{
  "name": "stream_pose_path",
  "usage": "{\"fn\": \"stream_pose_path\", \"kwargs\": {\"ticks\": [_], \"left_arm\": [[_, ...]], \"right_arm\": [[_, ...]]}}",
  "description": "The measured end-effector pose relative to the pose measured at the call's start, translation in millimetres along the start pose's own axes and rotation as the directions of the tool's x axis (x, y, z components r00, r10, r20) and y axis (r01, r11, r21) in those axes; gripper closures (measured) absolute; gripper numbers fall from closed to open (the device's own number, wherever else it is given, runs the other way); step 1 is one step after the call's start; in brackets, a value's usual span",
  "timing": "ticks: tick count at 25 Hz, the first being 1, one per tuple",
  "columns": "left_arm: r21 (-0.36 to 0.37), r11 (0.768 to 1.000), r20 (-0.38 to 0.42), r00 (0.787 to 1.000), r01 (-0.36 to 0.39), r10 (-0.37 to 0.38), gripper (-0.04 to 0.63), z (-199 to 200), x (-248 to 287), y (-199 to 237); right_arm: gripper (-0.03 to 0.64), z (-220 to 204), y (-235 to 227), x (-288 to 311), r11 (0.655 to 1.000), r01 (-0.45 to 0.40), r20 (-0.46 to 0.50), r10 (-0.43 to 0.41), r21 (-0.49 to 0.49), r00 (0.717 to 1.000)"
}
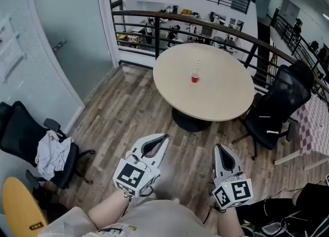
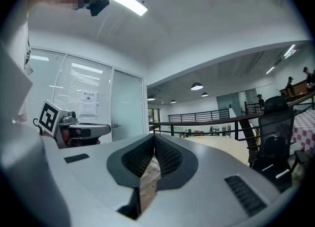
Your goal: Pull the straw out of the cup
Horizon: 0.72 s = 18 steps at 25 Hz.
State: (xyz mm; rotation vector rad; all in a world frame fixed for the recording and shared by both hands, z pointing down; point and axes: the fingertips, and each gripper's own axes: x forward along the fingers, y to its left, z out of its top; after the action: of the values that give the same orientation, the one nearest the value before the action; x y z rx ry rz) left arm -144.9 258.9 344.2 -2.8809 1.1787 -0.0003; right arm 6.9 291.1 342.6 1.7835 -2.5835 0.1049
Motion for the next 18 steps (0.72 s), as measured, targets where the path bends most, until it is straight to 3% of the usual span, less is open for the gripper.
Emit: {"fn": "stream_pose_path", "kwargs": {"ticks": [10,18], "left_arm": [[0.066,0.998,0.002,1.0,-0.011,0.011,0.581,5,11,-12],[0.025,1.0,0.002,1.0,-0.012,0.012,0.581,0,22,-25]], "right_arm": [[0.595,-6,-14,-2,1.0,0.003,-0.007,-0.003,0.011,1.0],[0.595,-8,-32,-8,1.0,-0.001,0.002,0.001,0.012,1.0]]}}
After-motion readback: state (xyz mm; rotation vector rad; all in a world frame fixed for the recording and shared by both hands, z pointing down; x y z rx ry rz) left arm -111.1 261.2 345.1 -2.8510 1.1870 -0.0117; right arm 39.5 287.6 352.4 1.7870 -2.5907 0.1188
